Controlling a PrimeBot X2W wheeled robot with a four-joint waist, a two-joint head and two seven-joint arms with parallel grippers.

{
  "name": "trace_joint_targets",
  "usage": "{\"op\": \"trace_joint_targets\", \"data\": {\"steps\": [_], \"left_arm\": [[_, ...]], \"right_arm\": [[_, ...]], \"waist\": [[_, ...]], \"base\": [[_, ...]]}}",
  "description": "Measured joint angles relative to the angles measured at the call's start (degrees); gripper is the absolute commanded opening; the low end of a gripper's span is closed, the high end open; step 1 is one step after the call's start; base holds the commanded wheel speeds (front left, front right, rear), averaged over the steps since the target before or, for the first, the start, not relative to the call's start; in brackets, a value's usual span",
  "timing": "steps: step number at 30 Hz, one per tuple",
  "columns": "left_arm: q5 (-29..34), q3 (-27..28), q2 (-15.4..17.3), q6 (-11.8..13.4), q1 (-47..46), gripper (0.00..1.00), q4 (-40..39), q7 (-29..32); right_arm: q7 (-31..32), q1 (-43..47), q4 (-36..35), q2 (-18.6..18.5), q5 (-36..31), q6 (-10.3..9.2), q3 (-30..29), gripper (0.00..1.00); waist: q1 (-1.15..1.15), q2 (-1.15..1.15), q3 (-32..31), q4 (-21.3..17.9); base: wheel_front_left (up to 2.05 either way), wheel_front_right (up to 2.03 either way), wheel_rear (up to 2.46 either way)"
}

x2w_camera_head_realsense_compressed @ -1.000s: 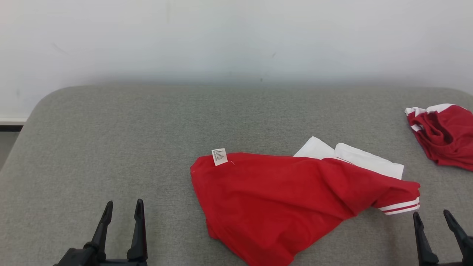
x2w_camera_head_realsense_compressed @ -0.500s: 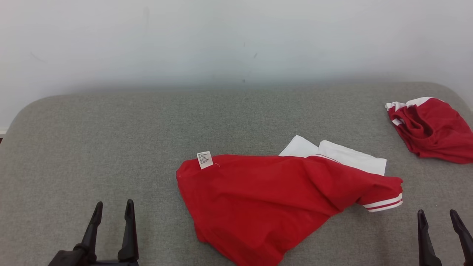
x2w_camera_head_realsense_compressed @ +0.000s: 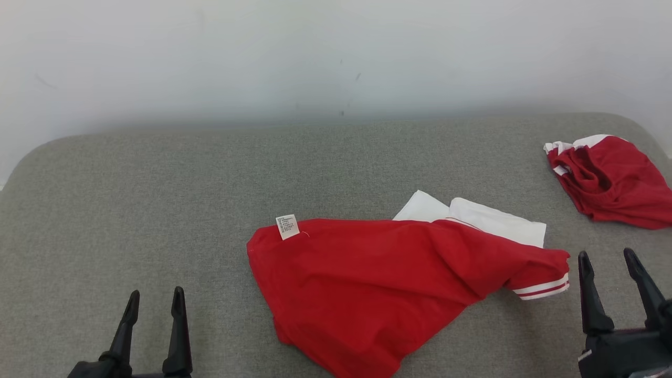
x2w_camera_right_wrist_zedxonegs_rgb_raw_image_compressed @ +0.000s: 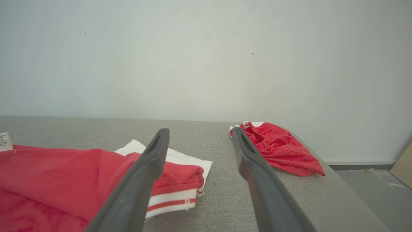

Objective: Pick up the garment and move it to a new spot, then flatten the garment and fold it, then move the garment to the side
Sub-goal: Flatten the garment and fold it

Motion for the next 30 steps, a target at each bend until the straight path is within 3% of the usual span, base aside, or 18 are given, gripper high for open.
{"op": "trace_joint_targets", "data": {"steps": [11,18,30], "left_arm": [[0.12,-1.34,-0.08,0.0,-1.57,1.0,-0.1,0.0],[-0.27,-2.32,0.13,0.0,-3.02,1.0,0.1,0.0],[-0.84,-3.78,1.07,-0.01,-6.36,1.0,0.57,0.0]], "right_arm": [[7.13,-17.36,9.47,-7.48,2.12,0.0,3.37,1.0],[12.1,-26.6,21.52,-10.37,3.12,0.0,5.26,1.0],[17.45,-35.37,39.95,-10.46,6.11,0.0,6.98,1.0]], "waist": [[0.0,0.0,1.83,1.33],[0.0,0.0,4.52,3.24],[0.01,0.01,8.75,5.53]], "base": [[0.0,0.0,0.0],[0.0,0.0,0.0],[0.0,0.0,0.0]]}}
